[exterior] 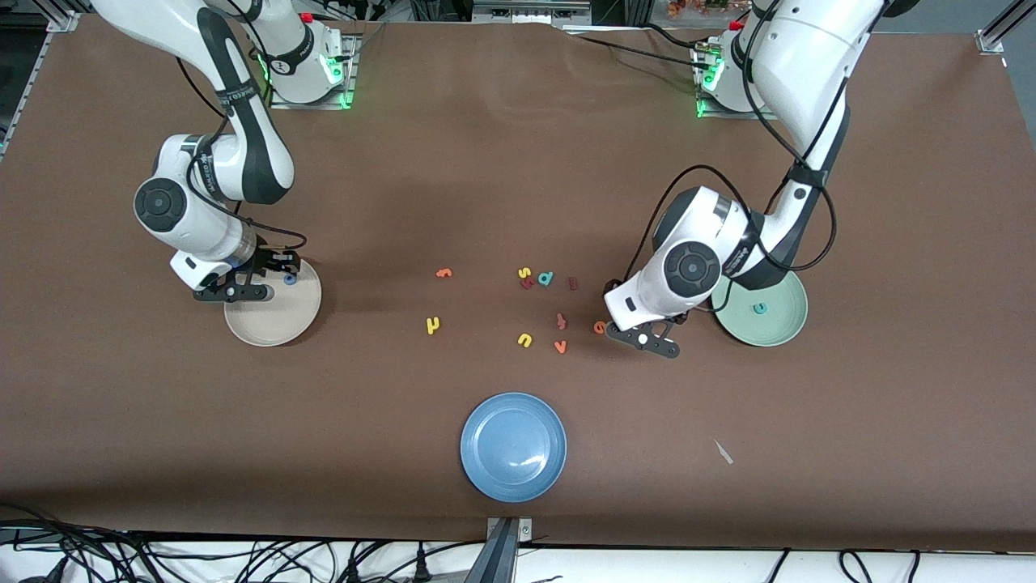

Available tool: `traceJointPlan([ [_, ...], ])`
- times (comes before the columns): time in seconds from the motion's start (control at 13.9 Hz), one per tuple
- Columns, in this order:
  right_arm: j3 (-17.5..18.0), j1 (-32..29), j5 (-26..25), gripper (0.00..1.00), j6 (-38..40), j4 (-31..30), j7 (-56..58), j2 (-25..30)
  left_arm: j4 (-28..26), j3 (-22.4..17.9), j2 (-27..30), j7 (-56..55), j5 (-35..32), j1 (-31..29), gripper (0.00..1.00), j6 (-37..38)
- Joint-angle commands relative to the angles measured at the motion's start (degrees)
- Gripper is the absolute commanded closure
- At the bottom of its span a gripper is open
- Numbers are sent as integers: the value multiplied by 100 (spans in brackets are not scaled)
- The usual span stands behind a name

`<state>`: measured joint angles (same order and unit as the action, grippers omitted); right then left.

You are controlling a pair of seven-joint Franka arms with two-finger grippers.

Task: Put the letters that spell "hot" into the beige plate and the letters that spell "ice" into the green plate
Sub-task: 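Release the blue o on the beige plate while the left gripper reaches the e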

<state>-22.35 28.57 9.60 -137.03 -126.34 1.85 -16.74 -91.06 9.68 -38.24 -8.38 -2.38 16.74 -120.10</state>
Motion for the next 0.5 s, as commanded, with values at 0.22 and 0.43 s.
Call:
traceJointPlan([
  [0.22,696,105,684,0,519,680,-1551,-48,493,-37,-588,-610,-96,180,0,-782],
  [0.43,943,306,684,0,440,909,-2555,-277,467,-37,-711,-876,-139,312,0,-1164],
])
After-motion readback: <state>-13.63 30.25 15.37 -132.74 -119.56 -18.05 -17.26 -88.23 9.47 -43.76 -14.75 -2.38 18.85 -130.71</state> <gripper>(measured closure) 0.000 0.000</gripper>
